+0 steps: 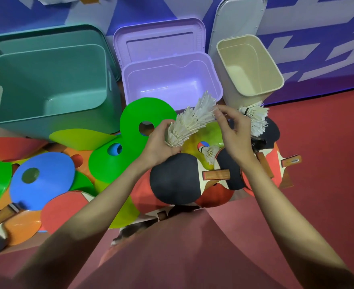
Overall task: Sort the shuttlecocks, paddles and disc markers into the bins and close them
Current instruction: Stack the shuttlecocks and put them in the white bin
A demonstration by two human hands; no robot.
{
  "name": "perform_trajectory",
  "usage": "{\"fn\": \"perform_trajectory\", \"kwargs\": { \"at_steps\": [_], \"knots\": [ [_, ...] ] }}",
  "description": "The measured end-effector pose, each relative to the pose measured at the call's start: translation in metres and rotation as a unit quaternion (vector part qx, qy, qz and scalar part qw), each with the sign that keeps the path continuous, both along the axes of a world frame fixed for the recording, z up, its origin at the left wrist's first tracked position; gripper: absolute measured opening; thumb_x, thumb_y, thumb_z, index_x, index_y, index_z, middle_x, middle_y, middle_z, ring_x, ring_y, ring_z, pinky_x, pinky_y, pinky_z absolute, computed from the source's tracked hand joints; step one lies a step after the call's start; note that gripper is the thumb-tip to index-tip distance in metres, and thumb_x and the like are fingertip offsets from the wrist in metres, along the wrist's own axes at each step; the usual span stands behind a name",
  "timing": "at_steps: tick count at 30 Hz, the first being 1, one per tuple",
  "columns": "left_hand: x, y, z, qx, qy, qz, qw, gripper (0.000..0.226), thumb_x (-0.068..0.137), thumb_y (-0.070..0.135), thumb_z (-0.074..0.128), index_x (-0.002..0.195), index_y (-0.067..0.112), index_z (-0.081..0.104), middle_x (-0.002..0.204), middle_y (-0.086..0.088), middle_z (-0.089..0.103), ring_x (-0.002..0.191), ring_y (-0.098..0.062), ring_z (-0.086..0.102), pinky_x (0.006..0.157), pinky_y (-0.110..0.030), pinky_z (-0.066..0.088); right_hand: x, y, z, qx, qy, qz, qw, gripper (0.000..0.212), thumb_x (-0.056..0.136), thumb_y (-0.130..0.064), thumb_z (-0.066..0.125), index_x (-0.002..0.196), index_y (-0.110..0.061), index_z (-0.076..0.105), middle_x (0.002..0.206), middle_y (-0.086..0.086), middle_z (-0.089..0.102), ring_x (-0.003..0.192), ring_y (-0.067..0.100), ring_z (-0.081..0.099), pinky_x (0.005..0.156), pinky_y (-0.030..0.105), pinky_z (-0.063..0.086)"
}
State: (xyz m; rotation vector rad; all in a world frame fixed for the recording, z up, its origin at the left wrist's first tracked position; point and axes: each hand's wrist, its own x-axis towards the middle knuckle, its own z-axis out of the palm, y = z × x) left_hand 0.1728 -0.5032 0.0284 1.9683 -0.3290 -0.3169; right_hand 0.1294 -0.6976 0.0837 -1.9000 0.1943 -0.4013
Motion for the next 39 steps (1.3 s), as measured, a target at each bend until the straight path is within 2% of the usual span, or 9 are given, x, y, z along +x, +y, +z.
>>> {"fn": "perform_trajectory", "kwargs": {
  "at_steps": [3, 8, 14, 18, 21, 25, 31, 36, 39],
  "knots": [
    [-0.002, -0.001, 0.000, -0.025, 0.007, -0.007, 1.000, 0.058, 0.061, 0.015, 0.072, 0.114, 0.009, 0.051, 0.100, 0.001, 0.059, 0.088, -0.010, 0.054, 0.078, -0.024, 0.044, 0.001, -0.003, 0.003, -0.042, -0.022, 0.005, 0.999, 0.019, 0.095, -0.018, 0.055, 0.108, -0.014, 0.068, 0.107, -0.003, 0.064, 0.104, 0.018, 0.057, 0.090, 0.030, 0.046],
    [-0.006, 0.002, -0.002, -0.072, 0.031, 0.014, 0.997, 0.057, 0.062, 0.000, 0.074, 0.110, 0.008, 0.045, 0.089, 0.007, 0.055, 0.071, 0.010, 0.053, 0.066, -0.013, 0.043, -0.007, -0.003, -0.008, 0.011, -0.034, -0.065, 0.997, 0.024, 0.096, -0.017, 0.049, 0.116, -0.013, 0.061, 0.116, 0.006, 0.060, 0.109, 0.015, 0.057, 0.090, 0.027, 0.046],
    [-0.013, 0.023, -0.007, -0.064, 0.019, 0.037, 0.997, 0.058, 0.058, 0.029, 0.074, 0.107, 0.018, 0.046, 0.092, 0.014, 0.056, 0.080, -0.003, 0.056, 0.076, -0.028, 0.045, -0.019, 0.000, -0.064, -0.144, 0.313, -0.019, 0.938, 0.024, 0.088, -0.016, 0.054, 0.111, -0.010, 0.055, 0.099, 0.010, 0.068, 0.095, 0.032, 0.063, 0.083, 0.043, 0.049],
    [-0.016, 0.032, -0.007, -0.065, 0.004, 0.040, 0.997, 0.056, 0.058, 0.033, 0.069, 0.106, 0.016, 0.047, 0.090, 0.015, 0.054, 0.080, -0.010, 0.054, 0.075, -0.034, 0.044, -0.020, 0.017, -0.072, -0.298, 0.375, 0.045, 0.877, 0.033, 0.092, -0.021, 0.048, 0.123, -0.012, 0.051, 0.111, 0.016, 0.064, 0.105, 0.040, 0.058, 0.078, 0.042, 0.045],
    [-0.018, 0.036, -0.005, -0.065, -0.004, 0.043, 0.997, 0.056, 0.059, 0.032, 0.070, 0.107, 0.015, 0.047, 0.091, 0.011, 0.054, 0.081, -0.014, 0.054, 0.074, -0.037, 0.045, -0.013, 0.024, -0.074, -0.269, 0.389, 0.037, 0.881, 0.022, 0.093, -0.022, 0.050, 0.089, -0.005, 0.063, 0.096, 0.018, 0.063, 0.099, 0.041, 0.059, 0.072, 0.039, 0.046],
    [-0.019, 0.045, -0.005, -0.047, -0.017, 0.045, 0.998, 0.052, 0.060, 0.030, 0.070, 0.106, 0.021, 0.048, 0.094, -0.001, 0.057, 0.083, -0.017, 0.055, 0.074, -0.046, 0.047, -0.005, 0.026, -0.060, -0.249, 0.292, -0.030, 0.923, 0.022, 0.089, -0.021, 0.053, 0.081, -0.005, 0.067, 0.086, 0.013, 0.067, 0.086, 0.036, 0.061, 0.067, 0.038, 0.050],
    [-0.014, 0.054, -0.002, -0.029, -0.044, 0.042, 0.998, 0.050, 0.060, 0.027, 0.067, 0.101, 0.043, 0.044, 0.104, -0.003, 0.057, 0.085, -0.016, 0.056, 0.074, -0.048, 0.047, 0.002, 0.010, -0.006, -0.100, -0.076, -0.212, 0.969, 0.013, 0.087, -0.010, 0.055, 0.091, -0.009, 0.067, 0.086, 0.001, 0.067, 0.075, 0.016, 0.056, 0.067, 0.026, 0.044],
    [-0.012, 0.046, -0.001, -0.006, -0.051, 0.022, 0.998, 0.051, 0.058, 0.031, 0.066, 0.105, 0.023, 0.047, 0.105, -0.009, 0.058, 0.089, -0.027, 0.058, 0.076, -0.046, 0.047, 0.004, 0.007, 0.014, -0.103, -0.083, -0.105, 0.986, 0.012, 0.086, -0.004, 0.057, 0.087, -0.012, 0.066, 0.083, -0.008, 0.063, 0.077, 0.011, 0.056, 0.070, 0.018, 0.042],
    [-0.013, 0.039, 0.006, -0.017, -0.035, 0.025, 0.999, 0.055, 0.056, 0.035, 0.067, 0.105, 0.019, 0.047, 0.094, 0.003, 0.056, 0.080, -0.009, 0.054, 0.072, -0.032, 0.044, 0.001, 0.013, 0.015, -0.080, -0.024, 0.001, 0.997, 0.014, 0.086, -0.001, 0.057, 0.084, -0.010, 0.067, 0.079, -0.014, 0.063, 0.072, -0.001, 0.055, 0.070, 0.020, 0.042]
  ]
}}
